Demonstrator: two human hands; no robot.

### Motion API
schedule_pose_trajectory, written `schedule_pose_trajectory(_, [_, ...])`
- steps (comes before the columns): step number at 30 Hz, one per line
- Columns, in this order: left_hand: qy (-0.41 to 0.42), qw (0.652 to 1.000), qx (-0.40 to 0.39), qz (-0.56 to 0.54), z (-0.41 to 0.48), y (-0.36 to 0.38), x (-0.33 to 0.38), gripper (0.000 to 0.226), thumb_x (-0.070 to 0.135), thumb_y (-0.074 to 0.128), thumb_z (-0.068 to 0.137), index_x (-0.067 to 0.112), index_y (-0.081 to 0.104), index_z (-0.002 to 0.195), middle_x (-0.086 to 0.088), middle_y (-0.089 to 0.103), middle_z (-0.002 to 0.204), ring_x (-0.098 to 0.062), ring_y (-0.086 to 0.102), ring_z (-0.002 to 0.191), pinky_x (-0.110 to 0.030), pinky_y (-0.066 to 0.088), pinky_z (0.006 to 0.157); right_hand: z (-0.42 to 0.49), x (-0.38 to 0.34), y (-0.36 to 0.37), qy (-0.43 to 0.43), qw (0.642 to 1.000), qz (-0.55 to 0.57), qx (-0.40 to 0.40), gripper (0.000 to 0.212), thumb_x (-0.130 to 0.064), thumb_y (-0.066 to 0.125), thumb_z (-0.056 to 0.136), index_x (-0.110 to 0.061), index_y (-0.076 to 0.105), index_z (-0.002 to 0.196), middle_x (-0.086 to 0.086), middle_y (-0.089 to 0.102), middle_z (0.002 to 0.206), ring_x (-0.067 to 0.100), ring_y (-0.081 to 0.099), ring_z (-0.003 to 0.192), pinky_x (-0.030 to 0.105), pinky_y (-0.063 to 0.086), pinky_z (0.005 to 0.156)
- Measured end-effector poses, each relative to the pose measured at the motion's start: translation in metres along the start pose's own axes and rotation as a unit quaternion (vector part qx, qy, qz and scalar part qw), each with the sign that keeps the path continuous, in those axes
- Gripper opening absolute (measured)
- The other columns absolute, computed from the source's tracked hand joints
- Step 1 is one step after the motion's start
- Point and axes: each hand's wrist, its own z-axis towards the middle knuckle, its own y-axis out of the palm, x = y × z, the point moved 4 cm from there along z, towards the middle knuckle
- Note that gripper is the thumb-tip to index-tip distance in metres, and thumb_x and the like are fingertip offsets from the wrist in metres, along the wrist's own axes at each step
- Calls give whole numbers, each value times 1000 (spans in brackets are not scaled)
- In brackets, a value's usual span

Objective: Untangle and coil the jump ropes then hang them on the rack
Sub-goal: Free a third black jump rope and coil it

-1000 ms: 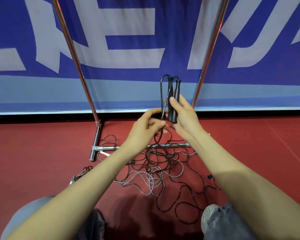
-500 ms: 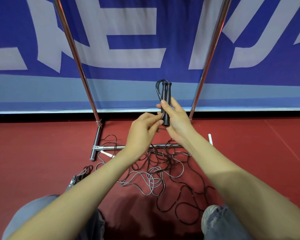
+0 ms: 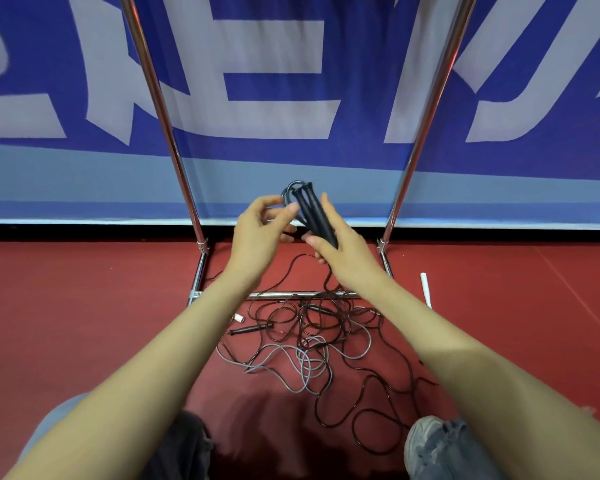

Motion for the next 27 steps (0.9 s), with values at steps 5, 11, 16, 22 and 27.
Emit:
schedule_pose_trajectory(5, [-17, 999, -11, -39, 3, -7, 2, 4, 7, 65, 89, 9, 66, 93, 0, 68, 69, -9, 62, 58, -23, 56, 69, -6, -5, 3, -15, 996, -74, -39, 76, -24, 54, 98, -46, 3, 149, 21, 64, 89, 36, 61, 81, 42, 50, 75])
schedule_pose_trajectory(11, [-17, 999, -45, 5, 12, -27, 17, 31, 1, 63, 90, 7, 55, 119, -5, 65, 74, -10, 59, 53, -20, 52, 61, -12, -3, -6, -19, 985, -129, -117, 74, -27, 51, 99, -46, 1, 150, -5, 45, 70, 13, 41, 59, 18, 35, 55])
schedule_pose_trajectory(16, [-58, 996, -58, 24, 15, -39, 21, 46, -5, 63, 87, 6, 34, 122, -6, 63, 69, -15, 53, 53, -23, 50, 57, -17, -5, -9, -19, 965, -200, -167, 74, -31, 48, 100, -46, -6, 150, -10, 40, 69, 17, 42, 61, 28, 38, 62])
schedule_pose_trajectory(22, [-116, 983, -48, -136, 11, -25, 6, 43, 1, 66, 86, 4, 44, 123, -6, 64, 87, -11, 57, 67, -18, 50, 64, -13, 1, -8, -25, 986, -104, -132, 75, -22, 47, 100, -39, -5, 151, -8, 64, 81, 13, 53, 66, 29, 45, 67])
schedule_pose_trajectory(27, [-123, 957, -136, -223, -7, 10, -2, 25, -3, 62, 86, 5, 53, 108, -8, 63, 72, -11, 59, 56, -21, 54, 58, -4, 4, -7, -13, 991, 91, -101, 74, -9, 48, 100, -32, 3, 154, 7, 56, 80, 13, 47, 63, 31, 43, 62])
